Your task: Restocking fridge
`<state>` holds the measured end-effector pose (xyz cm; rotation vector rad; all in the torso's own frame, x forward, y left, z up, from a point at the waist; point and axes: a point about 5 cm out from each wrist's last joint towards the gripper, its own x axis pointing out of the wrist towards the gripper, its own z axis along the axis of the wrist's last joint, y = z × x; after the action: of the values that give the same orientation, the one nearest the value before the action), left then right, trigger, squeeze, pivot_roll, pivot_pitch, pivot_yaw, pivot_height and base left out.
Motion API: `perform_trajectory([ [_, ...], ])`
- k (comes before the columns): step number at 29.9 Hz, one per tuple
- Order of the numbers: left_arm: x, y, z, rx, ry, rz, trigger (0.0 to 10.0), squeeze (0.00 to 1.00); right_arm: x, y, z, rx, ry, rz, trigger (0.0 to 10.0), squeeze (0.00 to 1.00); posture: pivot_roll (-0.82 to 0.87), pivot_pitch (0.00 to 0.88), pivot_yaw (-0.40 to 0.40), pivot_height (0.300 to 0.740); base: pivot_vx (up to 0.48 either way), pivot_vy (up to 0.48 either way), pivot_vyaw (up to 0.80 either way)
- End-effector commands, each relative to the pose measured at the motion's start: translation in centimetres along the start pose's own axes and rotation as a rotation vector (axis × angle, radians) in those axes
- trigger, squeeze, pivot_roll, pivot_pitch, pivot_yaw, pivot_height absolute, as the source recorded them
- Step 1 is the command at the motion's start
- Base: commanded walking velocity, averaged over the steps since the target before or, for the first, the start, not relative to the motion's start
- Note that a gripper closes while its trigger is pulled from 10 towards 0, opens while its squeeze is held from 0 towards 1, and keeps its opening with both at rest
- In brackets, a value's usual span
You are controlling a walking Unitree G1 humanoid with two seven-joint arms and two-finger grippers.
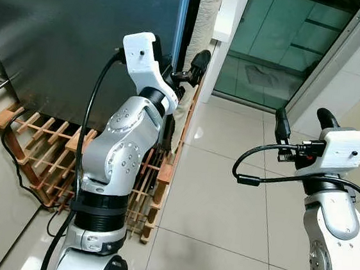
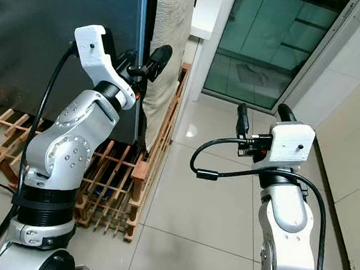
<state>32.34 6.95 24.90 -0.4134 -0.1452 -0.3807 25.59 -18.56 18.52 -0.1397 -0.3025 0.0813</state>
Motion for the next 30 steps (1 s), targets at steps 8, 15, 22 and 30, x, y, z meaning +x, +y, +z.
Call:
perform_trajectory([
  [8,2.1,-1.8,-0.1,0.194,-0.023,-0.048,10.0,0.00,0.4,0.2,0.0,0.020,0.009,0.020,10.0,0.00,-0.15,0.000,-0.077,0.711,0.000,0.000,0.00],
  [15,3.4,-1.6,-1.8,0.149,0.016,-0.006,10.0,0.00,1.3,0.1,0.9,0.062,-0.022,0.025,10.0,0.00,-0.18,0.000,-0.067,0.711,0.000,0.000,0.00],
  [22,4.4,-3.0,-3.1,0.107,0.031,-0.025,10.0,0.00,1.2,0.1,1.2,0.065,-0.021,0.038,10.0,0.00,-0.20,0.000,-0.071,0.711,0.000,0.000,0.00],
  [30,4.7,-4.8,-4.2,0.058,0.062,-0.066,10.0,0.00,0.9,0.0,1.2,0.060,-0.006,0.036,10.0,0.00,-0.21,0.000,-0.067,0.711,0.000,0.000,0.00],
])
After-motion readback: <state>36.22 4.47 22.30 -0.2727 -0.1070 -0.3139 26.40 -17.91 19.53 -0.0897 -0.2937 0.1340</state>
